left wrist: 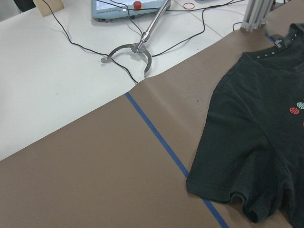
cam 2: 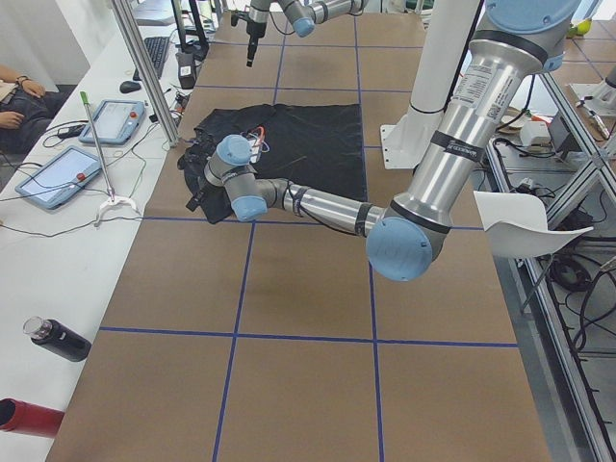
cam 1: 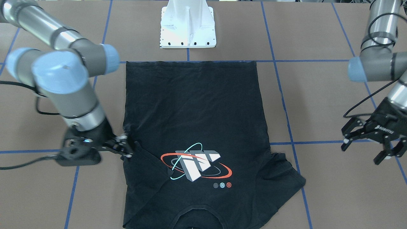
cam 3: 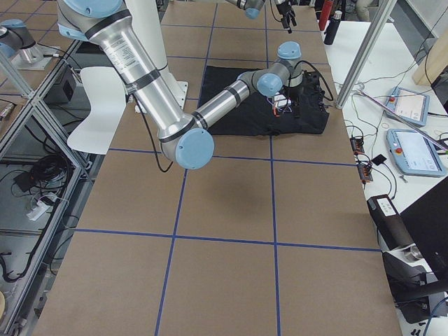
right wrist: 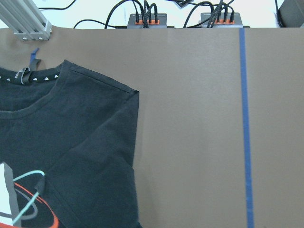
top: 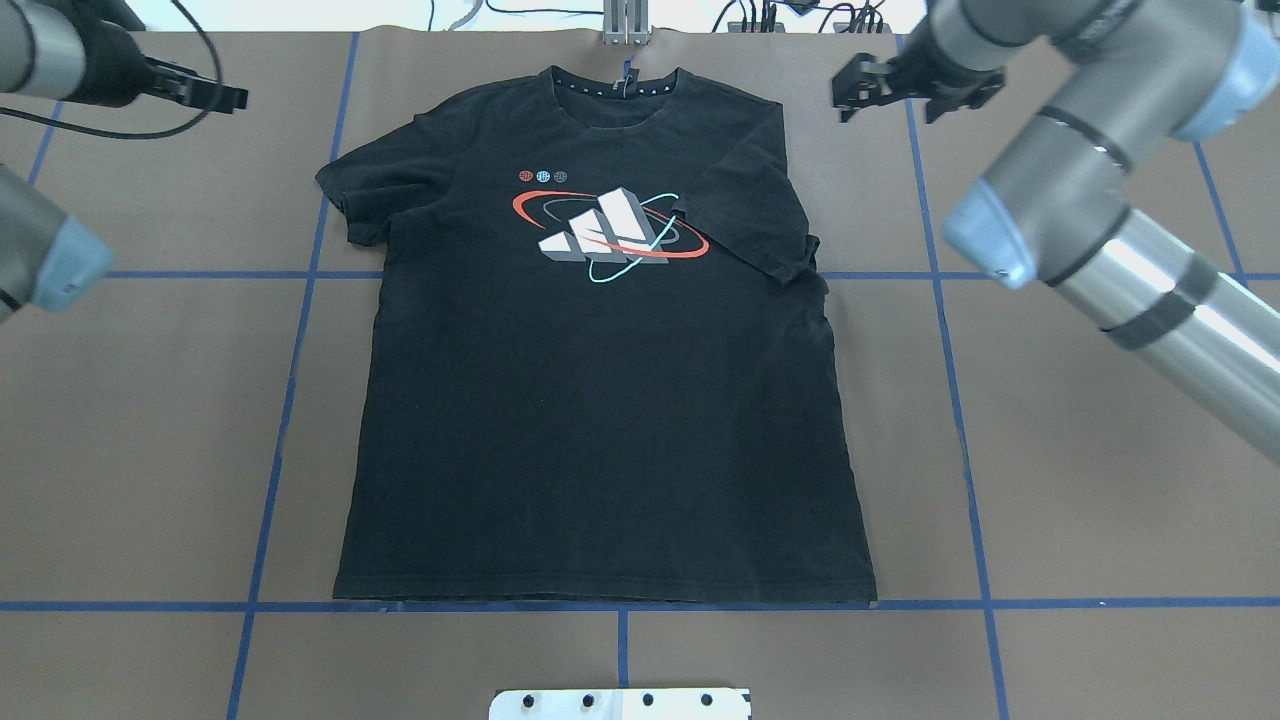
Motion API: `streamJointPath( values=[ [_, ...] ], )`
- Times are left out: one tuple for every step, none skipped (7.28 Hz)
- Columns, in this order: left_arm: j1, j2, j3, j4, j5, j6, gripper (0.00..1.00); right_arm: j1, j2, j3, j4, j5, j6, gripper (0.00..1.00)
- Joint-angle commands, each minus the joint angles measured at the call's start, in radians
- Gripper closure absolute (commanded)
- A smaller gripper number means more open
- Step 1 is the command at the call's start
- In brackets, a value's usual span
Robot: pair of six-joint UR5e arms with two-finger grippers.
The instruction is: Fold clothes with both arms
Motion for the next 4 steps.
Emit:
streamJointPath(
  values=[
    [0.079,-0.076,0.19,-0.13,0.132,-0.17,0.0,0.058,-0.139,0.109,0.003,0.045,-0.118,0.0],
    [0.123,-0.104,0.252,-0.151,0.225,-0.23,0.01,0.076,-0.165,0.112,0.009,0.074,-0.164,0.0],
    [0.169,-0.112,0.272,-0.151,0.267,-0.317,0.07,0.092,-0.181,0.114,0.011,0.086,-0.192,0.0],
    [0.202,-0.112,0.274,-0.151,0.31,-0.365,0.09,0.093,-0.182,0.112,0.011,0.085,-0.194,0.0]
  ],
)
